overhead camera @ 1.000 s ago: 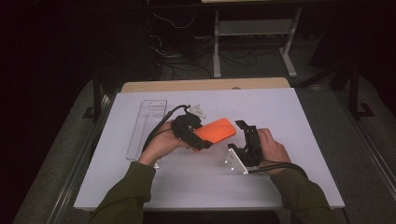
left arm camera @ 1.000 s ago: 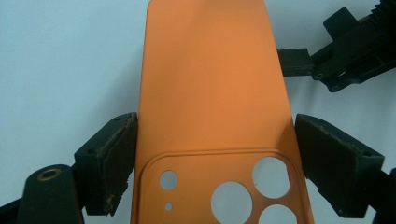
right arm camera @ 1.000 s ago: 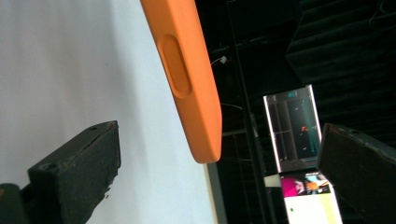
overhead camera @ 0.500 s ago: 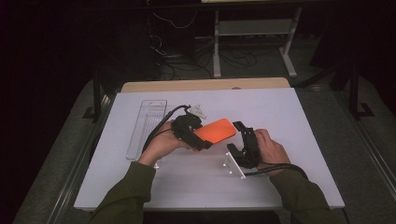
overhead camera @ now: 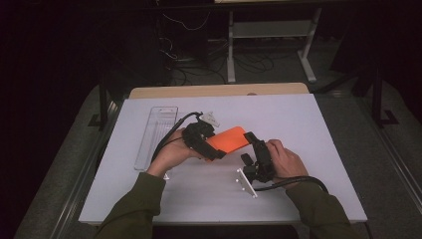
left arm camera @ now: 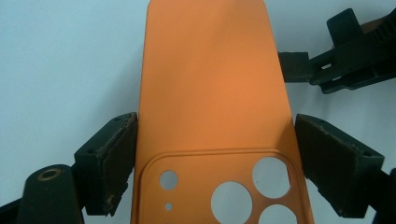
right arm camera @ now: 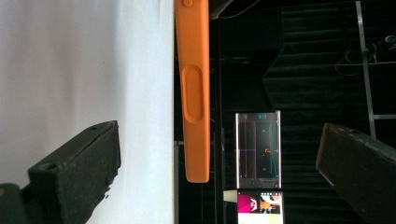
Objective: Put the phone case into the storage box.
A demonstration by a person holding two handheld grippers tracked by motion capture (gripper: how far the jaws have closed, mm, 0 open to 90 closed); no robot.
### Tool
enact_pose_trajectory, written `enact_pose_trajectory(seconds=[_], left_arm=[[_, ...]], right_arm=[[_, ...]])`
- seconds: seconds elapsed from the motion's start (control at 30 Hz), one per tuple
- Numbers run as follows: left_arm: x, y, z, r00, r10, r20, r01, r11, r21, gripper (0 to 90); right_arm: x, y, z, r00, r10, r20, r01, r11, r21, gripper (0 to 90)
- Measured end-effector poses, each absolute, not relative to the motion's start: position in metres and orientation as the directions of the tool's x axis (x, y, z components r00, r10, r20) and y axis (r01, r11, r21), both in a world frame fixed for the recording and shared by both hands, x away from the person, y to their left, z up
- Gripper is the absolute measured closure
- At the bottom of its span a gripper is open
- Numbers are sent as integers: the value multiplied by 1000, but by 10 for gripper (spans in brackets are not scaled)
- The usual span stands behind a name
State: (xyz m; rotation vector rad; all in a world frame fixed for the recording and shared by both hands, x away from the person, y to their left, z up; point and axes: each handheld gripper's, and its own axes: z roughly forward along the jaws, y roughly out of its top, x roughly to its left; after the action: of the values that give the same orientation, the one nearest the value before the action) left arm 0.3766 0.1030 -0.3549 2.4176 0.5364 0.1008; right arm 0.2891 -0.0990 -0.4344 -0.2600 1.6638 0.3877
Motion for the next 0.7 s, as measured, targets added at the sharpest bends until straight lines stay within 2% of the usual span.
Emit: enact_pose_trajectory(seconds=[0.5, 0.7], left_arm=[[374, 102, -355, 909, 410, -73, 361, -690, 628, 157], [375, 103, -354, 913, 401, -68, 354, -702, 618, 157]], right_arm=[[291, -88, -435, -121, 42, -992, -395, 914, 87, 2], [293, -83, -436, -114, 30, -993, -407, 911, 74, 55]])
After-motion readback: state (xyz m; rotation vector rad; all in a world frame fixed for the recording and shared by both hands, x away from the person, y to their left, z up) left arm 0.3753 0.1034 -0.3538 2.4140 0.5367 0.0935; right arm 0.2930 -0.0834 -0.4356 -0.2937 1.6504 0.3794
